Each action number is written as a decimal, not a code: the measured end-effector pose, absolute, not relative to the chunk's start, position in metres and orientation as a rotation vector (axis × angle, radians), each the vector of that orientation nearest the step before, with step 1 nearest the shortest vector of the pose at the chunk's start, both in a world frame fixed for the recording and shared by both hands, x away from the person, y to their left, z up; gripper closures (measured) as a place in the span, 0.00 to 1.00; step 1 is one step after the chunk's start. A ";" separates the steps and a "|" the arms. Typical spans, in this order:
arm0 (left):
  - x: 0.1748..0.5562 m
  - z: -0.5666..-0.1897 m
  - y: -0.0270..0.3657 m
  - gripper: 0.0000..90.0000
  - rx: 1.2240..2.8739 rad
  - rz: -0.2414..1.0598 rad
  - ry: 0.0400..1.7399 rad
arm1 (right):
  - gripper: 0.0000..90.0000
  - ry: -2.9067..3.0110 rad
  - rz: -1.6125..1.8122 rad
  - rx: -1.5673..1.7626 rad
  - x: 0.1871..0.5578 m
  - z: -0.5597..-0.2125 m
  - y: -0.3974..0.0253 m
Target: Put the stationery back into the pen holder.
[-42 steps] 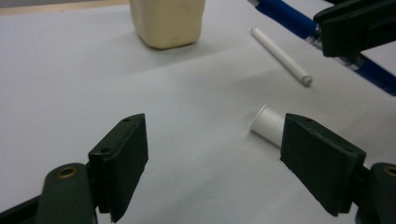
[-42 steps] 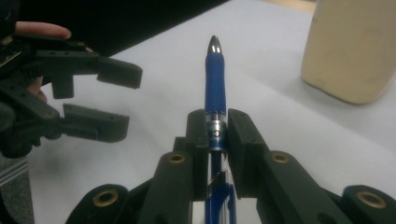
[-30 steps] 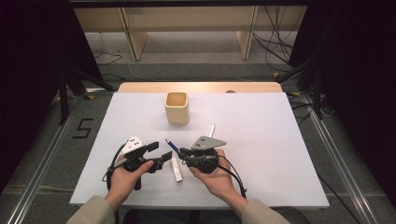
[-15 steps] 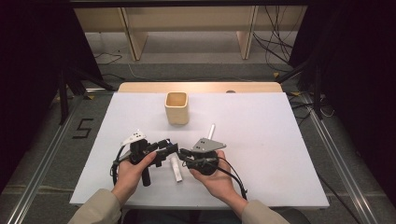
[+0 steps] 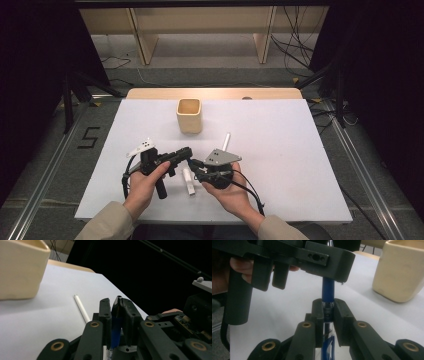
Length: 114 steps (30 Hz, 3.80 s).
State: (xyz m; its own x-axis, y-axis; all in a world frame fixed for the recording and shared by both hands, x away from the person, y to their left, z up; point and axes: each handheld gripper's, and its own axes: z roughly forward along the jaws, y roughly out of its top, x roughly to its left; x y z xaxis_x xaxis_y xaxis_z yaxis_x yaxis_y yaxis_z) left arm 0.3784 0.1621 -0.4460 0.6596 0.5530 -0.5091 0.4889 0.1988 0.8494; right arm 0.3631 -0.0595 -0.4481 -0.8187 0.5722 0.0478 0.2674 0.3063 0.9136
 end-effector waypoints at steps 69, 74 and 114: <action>0.497 -0.341 0.140 0.89 1.527 0.794 0.725 | 0.31 2.201 1.289 1.018 0.380 -0.462 -0.119; 0.500 -0.339 0.139 0.89 1.526 0.810 0.716 | 0.31 2.201 1.288 1.018 0.380 -0.463 -0.118; 0.517 -0.411 0.155 0.83 1.689 0.812 0.892 | 0.29 2.208 1.268 1.046 0.382 -0.466 -0.121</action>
